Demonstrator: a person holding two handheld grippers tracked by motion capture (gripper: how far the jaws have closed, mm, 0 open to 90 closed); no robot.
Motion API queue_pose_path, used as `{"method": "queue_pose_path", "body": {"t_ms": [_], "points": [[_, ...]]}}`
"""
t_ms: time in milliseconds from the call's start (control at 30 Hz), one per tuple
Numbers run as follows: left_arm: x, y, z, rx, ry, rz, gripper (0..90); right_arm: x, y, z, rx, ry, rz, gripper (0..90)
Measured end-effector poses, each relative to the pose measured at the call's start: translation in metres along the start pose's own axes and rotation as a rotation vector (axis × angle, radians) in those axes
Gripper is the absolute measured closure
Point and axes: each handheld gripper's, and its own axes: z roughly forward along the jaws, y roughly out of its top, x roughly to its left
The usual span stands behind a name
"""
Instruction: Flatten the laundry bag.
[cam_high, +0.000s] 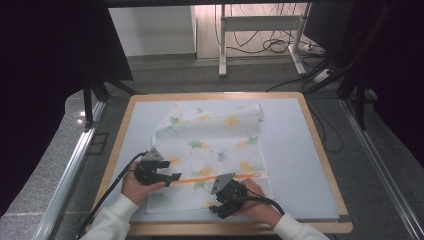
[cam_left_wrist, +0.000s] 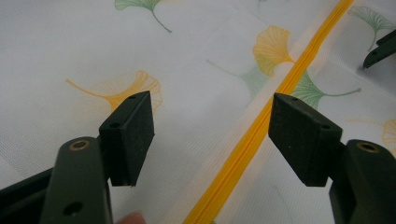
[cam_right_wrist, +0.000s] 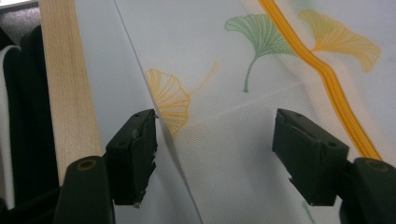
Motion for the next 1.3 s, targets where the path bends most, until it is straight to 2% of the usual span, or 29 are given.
{"method": "queue_pose_path", "body": {"t_ms": [133,433,600,900,1000,1300], "points": [[0.001,0.000,0.000,-0.001,0.003,-0.003,31.2,-0.002,0.000,0.000,-0.006,0.020,0.012,42.3],[0.002,0.000,-0.002,-0.010,0.003,-0.006,31.0,-0.008,0.002,-0.002,-0.007,0.012,0.052,71.4],[0.002,0.000,-0.003,-0.011,0.004,-0.004,30.9,-0.011,0.002,-0.001,-0.008,0.029,0.076,84.6],[0.002,0.000,-0.006,-0.026,0.002,-0.010,30.9,-0.013,0.000,-0.006,-0.039,0.040,0.095,88.8],[0.002,0.000,-0.006,-0.030,0.002,-0.013,30.8,-0.012,0.000,-0.010,-0.058,0.058,0.106,89.1],[0.002,0.000,-0.007,-0.026,-0.001,-0.009,30.8,0.006,0.002,-0.018,-0.098,0.114,0.096,89.1]]}}
